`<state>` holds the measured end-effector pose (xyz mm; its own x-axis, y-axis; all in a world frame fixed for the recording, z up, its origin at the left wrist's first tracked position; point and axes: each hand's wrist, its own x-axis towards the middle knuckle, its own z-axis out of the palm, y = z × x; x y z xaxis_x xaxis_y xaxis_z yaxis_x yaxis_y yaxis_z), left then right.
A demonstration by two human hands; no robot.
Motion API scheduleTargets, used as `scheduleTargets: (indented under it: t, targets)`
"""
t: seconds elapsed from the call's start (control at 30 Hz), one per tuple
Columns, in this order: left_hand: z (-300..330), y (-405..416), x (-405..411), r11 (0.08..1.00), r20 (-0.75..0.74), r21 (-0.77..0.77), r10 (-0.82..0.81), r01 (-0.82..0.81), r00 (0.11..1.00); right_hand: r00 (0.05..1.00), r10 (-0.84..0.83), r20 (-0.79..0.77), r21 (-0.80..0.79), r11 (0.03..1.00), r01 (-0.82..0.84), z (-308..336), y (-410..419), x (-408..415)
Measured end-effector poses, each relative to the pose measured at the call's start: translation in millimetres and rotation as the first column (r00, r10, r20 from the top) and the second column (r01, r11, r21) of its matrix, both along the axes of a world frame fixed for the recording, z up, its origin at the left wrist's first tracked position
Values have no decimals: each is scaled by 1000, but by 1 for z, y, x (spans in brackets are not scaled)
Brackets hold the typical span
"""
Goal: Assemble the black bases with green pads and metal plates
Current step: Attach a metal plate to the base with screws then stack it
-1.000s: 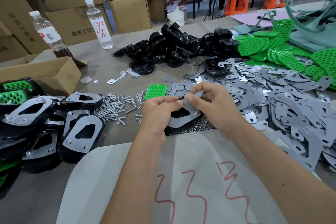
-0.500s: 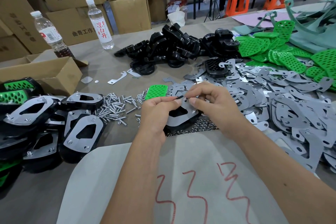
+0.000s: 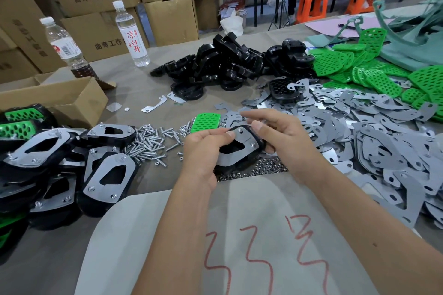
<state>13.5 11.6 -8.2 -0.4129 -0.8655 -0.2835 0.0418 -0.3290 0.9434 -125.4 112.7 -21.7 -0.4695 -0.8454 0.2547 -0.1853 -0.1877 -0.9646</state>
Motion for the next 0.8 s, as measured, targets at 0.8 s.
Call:
scheduleTargets:
  t: [0.8]
  targets:
    - [16,-5,9,914,-556,389,132,117,821,648,338,-682,477,878,44,22,16,-14]
